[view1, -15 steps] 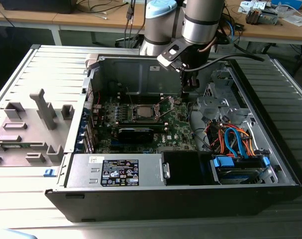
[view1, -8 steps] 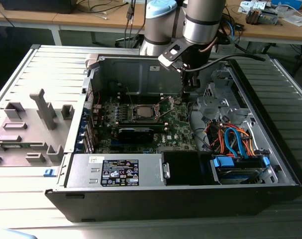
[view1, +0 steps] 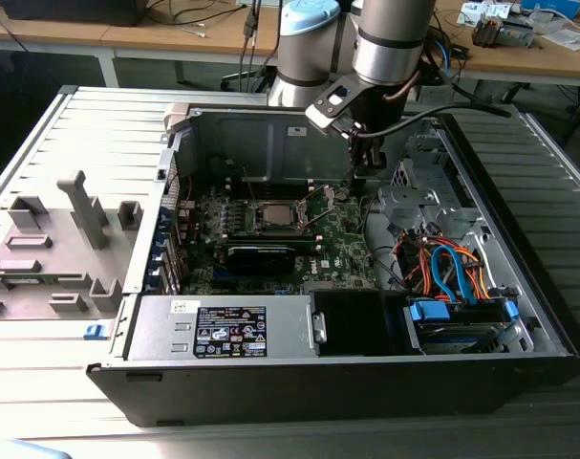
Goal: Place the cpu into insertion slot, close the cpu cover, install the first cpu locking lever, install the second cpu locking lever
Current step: 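Close the cpu cover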
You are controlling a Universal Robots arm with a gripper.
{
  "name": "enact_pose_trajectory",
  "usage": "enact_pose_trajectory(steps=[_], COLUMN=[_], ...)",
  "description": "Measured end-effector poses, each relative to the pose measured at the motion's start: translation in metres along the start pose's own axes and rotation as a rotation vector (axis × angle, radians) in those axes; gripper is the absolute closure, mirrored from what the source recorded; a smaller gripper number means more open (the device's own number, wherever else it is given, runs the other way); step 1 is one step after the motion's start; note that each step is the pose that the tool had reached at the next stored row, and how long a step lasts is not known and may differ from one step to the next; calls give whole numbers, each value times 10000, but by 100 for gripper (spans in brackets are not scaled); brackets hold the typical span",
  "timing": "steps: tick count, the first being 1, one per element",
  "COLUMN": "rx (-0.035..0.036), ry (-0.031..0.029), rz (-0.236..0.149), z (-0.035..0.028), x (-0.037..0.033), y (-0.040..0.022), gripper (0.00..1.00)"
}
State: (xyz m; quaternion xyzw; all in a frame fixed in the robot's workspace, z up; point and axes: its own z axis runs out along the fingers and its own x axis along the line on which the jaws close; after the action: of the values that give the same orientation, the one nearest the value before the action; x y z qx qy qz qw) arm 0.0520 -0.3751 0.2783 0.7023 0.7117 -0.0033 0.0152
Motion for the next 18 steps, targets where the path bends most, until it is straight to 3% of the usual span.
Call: enact_pose_trajectory(steps=[7,18], rx=[0,0], ry=[0,0], rz=[-1,0], z=[2,3], x=[-1,-2], y=[69,116], gripper=[89,89])
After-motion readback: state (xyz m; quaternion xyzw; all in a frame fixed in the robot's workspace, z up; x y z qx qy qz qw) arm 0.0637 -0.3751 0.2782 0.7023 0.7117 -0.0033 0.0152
